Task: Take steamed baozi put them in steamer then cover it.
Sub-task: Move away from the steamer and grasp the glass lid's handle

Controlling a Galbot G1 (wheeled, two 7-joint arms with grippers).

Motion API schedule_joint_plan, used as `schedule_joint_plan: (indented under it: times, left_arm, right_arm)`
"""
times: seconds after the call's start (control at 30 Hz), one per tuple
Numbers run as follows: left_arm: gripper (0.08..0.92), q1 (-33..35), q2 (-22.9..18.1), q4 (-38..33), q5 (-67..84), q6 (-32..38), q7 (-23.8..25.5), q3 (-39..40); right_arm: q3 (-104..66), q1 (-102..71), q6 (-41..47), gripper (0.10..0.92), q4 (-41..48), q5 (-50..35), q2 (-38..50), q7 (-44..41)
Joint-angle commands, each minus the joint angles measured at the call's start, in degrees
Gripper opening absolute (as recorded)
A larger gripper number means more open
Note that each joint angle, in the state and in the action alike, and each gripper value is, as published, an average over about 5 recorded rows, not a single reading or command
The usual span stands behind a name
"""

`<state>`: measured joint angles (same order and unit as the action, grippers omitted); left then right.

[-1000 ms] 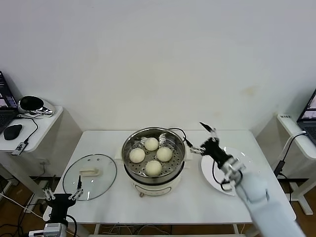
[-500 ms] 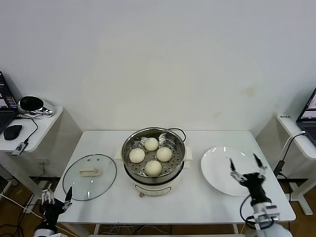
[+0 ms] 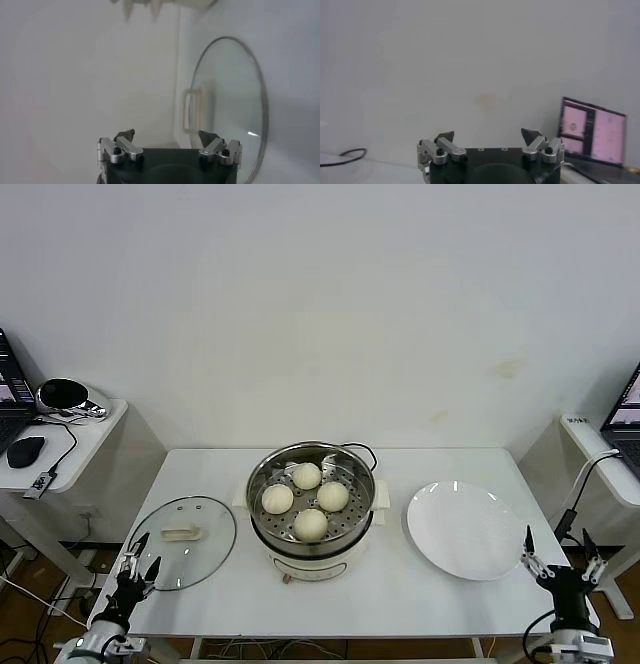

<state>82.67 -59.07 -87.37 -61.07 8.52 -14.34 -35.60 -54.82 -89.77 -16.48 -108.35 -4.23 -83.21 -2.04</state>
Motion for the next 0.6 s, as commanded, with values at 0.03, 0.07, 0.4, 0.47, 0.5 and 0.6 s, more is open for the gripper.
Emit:
schedule_joint_plan:
  times: [0.03, 0.07, 0.4, 0.47, 0.5, 0.6]
  left_arm:
    - [0.823, -9.50, 1.84, 5.67, -4.75, 0.45, 0.61, 5.29]
    - [0.823, -10.14, 1.86, 6.20, -4.65, 0.54, 0.65, 5.65]
    - [0.823, -15.73, 1.59, 12.59, -3.93, 1.09, 0.42, 9.00]
    - [0.823, -16.76, 1.43, 14.08, -3.89, 1.10, 0.20, 9.48]
    - [0.823, -17.29, 1.36, 14.80, -3.90, 1.11, 0.08, 9.70]
    - [0.823, -18.79, 1.30, 16.38, -3.89, 1.15, -0.17, 10.24]
  right_arm:
    - [-2.99, -1.59, -0.58, 0.823, -0.32, 0.47, -2.28, 1.33]
    - [-3.03, -1.70, -0.65, 0.823, -0.35, 0.51, -2.34, 1.31]
    - [-3.51, -2.59, -1.48, 0.823, -0.18, 1.22, -2.98, 1.11]
    - [-3.72, -2.67, -1.54, 0.823, -0.13, 1.27, -3.02, 1.04]
    - [-3.83, -2.70, -1.56, 0.823, -0.09, 1.30, -3.03, 1.02]
    - [-4.08, -2.69, -1.66, 0.823, 0.11, 1.45, -3.07, 0.96]
